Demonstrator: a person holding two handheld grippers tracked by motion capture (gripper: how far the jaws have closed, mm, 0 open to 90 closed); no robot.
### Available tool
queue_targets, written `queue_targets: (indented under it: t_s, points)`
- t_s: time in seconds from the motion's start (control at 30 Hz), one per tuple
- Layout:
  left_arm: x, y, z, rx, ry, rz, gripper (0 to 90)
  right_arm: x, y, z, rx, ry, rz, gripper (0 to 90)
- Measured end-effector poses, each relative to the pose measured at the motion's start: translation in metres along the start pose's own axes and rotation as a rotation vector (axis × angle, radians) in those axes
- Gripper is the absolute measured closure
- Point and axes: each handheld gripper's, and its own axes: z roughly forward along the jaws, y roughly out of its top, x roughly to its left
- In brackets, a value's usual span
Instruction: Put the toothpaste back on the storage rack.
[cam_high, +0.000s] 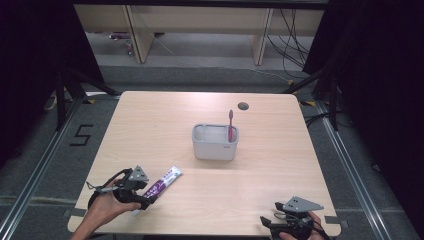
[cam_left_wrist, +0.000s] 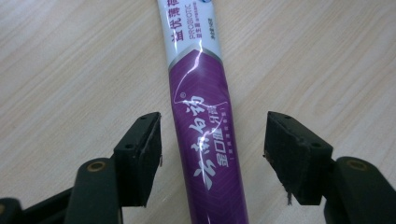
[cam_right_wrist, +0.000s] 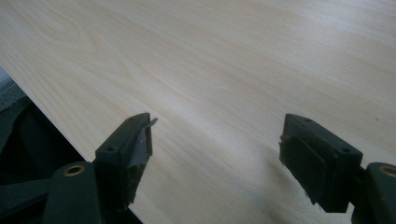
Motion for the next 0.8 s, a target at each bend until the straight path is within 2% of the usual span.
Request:
queue_targets:
  t_s: [0.17,0.23,0.37,0.47,0.5,0.53,0.63,0.73,0.8]
  points:
    - [0.002,0.004,0.004,0.009,0.008,-0.029,35.0,0.000,0.000,0.000,0.004,0.003,0.006,25.9]
    - [0.004,0.007,0.004,0.043,-0.008,-0.040,35.6,0.000,0.000,0.000,0.005,0.004,0.005,26.0]
    - [0.006,0.011,0.010,0.063,-0.008,-0.022,38.3,0.001,0.000,0.000,0.007,0.010,0.019,26.0]
    - [0.006,0.012,0.015,0.079,-0.016,-0.039,39.1,0.001,0.000,0.000,0.006,0.006,0.014,26.0]
    - [0.006,0.013,0.016,0.082,-0.015,-0.037,39.7,0.000,0.000,0.000,0.004,0.004,0.005,26.0]
    - [0.006,0.014,0.016,0.093,-0.014,-0.032,41.2,0.001,0.000,0.000,0.007,0.011,0.019,26.0]
    - [0.004,0.016,0.018,0.095,-0.017,-0.029,43.4,0.001,0.000,0.000,0.007,0.011,0.018,26.0]
    - [0.004,0.019,0.020,0.122,-0.012,-0.015,44.2,0.000,0.000,0.000,0.004,0.004,0.004,26.0]
    - [0.004,0.020,0.022,0.148,-0.013,-0.005,45.7,0.001,0.000,0.000,0.005,0.010,0.015,26.0]
